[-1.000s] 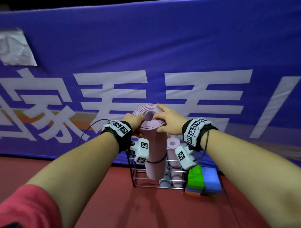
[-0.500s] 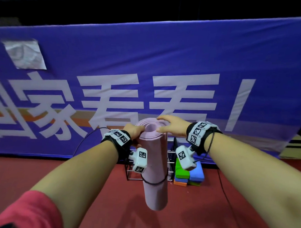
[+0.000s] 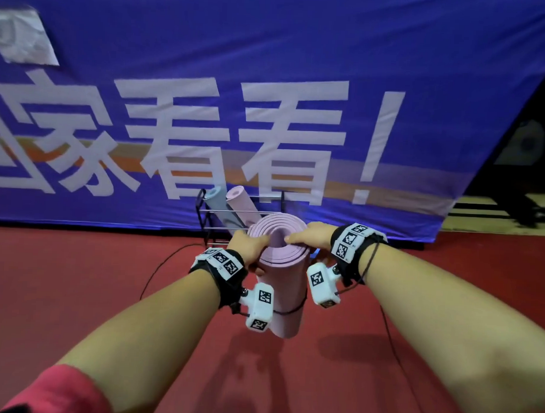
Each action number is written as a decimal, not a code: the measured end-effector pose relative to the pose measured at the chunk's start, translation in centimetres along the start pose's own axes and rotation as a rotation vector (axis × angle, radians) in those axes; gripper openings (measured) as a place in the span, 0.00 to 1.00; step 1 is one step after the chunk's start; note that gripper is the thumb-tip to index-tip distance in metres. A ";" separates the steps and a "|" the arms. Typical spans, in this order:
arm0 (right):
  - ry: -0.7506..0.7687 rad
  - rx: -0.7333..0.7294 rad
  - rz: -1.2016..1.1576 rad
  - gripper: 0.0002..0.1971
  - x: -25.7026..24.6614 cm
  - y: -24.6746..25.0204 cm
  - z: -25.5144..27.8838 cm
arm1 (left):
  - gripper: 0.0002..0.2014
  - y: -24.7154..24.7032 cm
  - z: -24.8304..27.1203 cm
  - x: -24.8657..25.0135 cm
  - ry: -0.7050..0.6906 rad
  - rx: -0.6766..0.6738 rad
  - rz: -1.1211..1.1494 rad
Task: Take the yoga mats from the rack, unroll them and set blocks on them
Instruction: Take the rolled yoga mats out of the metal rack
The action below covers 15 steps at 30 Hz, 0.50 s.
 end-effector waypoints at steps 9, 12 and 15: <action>-0.097 0.140 -0.087 0.14 7.2 -0.2 12.7 | 0.21 -5.6 10.9 -3.1 -0.040 -0.152 -0.059; -0.122 0.174 -0.098 0.16 10.4 -1.9 16.7 | 0.23 -6.8 14.8 -5.7 -0.032 -0.212 -0.108; -0.156 0.151 -0.074 0.20 13.2 -5.0 19.5 | 0.38 -7.4 18.0 -9.9 0.029 -0.240 -0.152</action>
Point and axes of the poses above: each hand's wrist, its own z-axis away from the middle knuckle, its own y-axis out of the back of the hand, x = y × z, the point moved 3 cm from there along -z, towards the middle knuckle, and after that the axes turned 12 degrees about -z, right-handed, at the moved point
